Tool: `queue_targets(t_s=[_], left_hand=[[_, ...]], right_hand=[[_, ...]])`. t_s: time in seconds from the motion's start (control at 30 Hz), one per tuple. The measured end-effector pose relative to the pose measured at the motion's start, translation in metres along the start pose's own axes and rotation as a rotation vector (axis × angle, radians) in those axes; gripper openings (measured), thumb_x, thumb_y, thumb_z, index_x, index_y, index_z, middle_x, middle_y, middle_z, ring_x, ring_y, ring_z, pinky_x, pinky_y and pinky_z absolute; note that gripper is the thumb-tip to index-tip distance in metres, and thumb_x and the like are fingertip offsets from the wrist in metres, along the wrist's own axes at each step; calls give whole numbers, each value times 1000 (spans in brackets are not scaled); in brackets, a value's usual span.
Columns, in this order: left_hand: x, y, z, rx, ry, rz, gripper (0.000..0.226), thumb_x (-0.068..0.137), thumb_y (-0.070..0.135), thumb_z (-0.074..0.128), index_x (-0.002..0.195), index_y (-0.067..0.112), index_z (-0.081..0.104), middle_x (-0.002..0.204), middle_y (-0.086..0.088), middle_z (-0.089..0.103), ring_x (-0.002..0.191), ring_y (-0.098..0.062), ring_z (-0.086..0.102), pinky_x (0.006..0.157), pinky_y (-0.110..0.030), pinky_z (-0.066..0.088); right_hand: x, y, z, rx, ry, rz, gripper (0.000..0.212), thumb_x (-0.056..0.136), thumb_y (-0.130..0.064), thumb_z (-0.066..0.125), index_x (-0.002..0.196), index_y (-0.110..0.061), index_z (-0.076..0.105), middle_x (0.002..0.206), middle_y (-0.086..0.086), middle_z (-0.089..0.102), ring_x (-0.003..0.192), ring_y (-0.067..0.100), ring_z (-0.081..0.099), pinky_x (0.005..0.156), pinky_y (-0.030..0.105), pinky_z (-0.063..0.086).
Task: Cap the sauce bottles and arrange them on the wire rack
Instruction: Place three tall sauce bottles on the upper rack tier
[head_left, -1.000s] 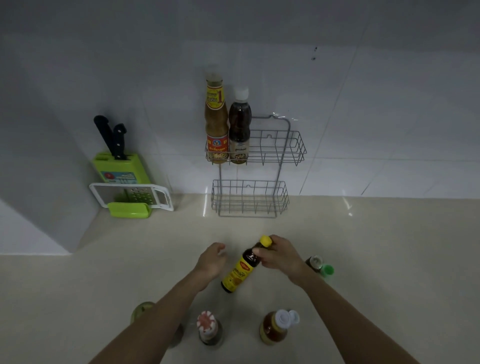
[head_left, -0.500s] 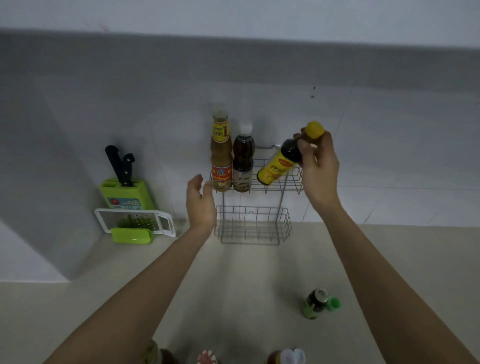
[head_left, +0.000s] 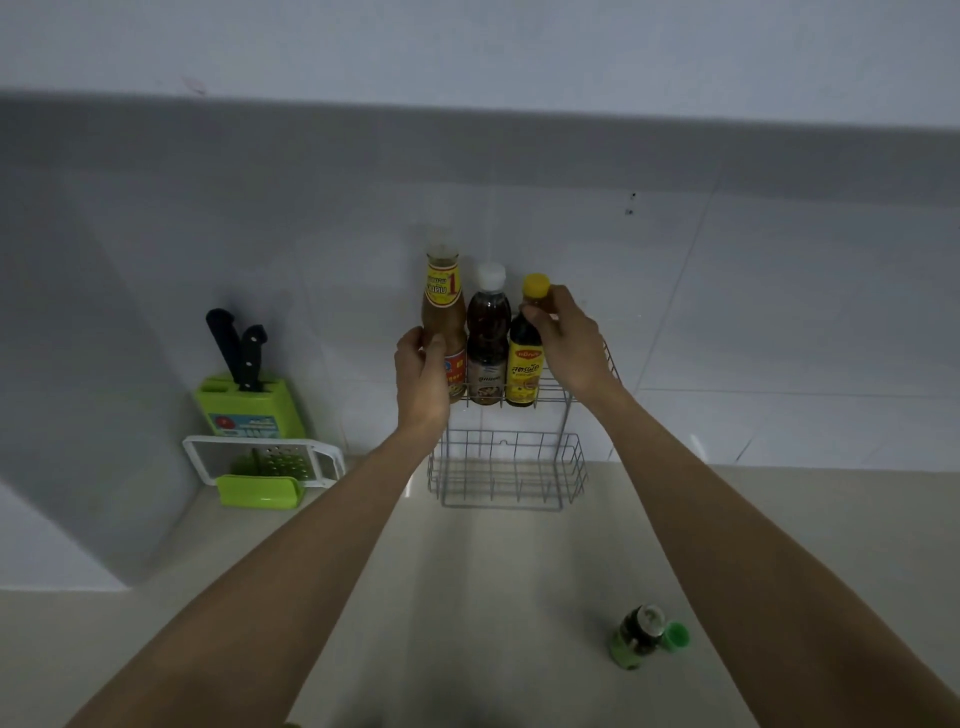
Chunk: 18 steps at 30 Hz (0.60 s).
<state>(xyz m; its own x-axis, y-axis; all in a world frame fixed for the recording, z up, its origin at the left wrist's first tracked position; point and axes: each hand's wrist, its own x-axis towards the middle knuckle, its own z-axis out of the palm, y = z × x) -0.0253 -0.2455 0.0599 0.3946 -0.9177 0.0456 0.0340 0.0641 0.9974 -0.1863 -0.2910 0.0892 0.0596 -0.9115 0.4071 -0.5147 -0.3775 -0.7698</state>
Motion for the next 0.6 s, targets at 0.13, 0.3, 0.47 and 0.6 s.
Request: queue_targets(t_s=[0.13, 0.3, 0.47, 0.6], left_hand=[[3, -5, -4, 2, -35, 1, 42, 99, 30, 43, 138, 17, 38, 136, -9, 48, 119, -23, 55, 104, -44, 46], [1, -6, -6, 16, -79, 39, 39, 97, 30, 47, 134, 21, 40, 137, -8, 47, 120, -22, 55, 104, -44, 47], [-2, -3, -6, 16, -111, 74, 24, 97, 25, 51, 118, 29, 40, 119, 3, 52, 101, -5, 56, 99, -36, 48], [-20, 7, -21, 75, -128, 91, 50, 96, 29, 53, 142, 18, 35, 143, -4, 42, 122, -14, 49, 107, -34, 40]], right_hand=[[-6, 13, -2, 59, -92, 37, 30, 97, -32, 53, 121, -14, 54, 116, 3, 66, 102, 18, 62, 76, 15, 45], [-20, 28, 8, -12, -157, 20, 52, 95, -34, 56, 140, -24, 32, 120, -2, 63, 95, 15, 60, 72, 21, 48], [-21, 28, 12, -32, -148, 41, 59, 95, -39, 54, 144, -24, 24, 127, 5, 62, 102, 29, 66, 83, 41, 55], [-40, 18, 13, 61, -173, 93, 79, 92, -39, 58, 150, -15, 10, 142, 6, 50, 120, 18, 54, 89, 30, 45]])
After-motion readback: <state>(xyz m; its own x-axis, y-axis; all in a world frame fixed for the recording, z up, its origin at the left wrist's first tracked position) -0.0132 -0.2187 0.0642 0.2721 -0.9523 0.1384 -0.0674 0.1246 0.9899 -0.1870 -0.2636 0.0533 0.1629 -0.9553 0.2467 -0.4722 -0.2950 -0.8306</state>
